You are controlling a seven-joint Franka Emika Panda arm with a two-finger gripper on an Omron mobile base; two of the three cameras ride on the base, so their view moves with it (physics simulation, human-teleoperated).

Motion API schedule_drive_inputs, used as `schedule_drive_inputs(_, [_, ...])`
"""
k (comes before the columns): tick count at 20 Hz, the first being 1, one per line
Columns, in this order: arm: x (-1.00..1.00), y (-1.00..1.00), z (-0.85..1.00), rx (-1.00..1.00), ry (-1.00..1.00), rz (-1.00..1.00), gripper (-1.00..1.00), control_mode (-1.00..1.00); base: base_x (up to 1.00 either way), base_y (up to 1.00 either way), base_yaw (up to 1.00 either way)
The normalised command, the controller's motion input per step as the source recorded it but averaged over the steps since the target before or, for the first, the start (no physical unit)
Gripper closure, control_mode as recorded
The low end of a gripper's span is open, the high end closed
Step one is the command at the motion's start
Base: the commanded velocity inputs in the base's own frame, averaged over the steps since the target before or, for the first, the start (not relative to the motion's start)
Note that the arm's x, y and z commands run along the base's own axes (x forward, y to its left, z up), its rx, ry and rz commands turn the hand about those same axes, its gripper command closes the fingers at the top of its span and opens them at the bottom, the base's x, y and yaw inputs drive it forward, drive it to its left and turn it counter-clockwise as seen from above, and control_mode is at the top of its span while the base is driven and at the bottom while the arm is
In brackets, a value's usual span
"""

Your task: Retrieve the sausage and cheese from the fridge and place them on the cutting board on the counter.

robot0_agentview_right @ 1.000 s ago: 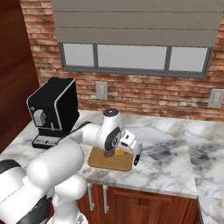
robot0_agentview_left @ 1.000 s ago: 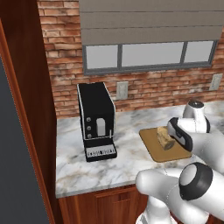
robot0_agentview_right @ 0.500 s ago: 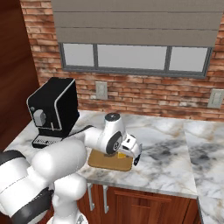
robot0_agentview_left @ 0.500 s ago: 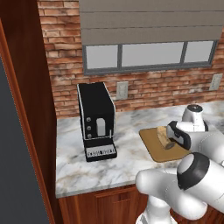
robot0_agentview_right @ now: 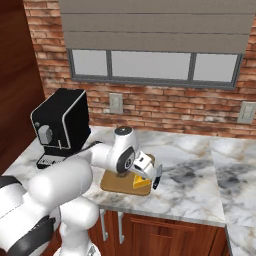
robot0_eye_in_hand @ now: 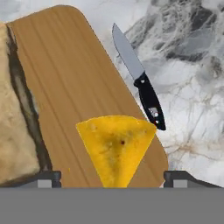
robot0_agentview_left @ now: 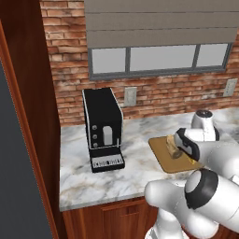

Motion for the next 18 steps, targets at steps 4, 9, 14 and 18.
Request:
schedule_drive_inputs(4, [-0.02,-0.12,0.81,0.03,-0.03,-0.12,-1.00,-1.00,0.00,0.00,0.00])
schedule_drive_inputs(9, [-0.45,-0.19,1.00,0.00,-0.14,-0.02,-1.00,-1.00,0.00,0.00,0.00])
schedule_drive_inputs(14, [-0.72,0.00,0.98,0.00,-0.17,0.29,-1.00,-1.00,0.00,0.00,0.00])
schedule_drive_inputs(18, [-0.58,0.26,0.70,-0.06,-0.06,0.43,-1.00,-1.00,0.00,0.00,0.00])
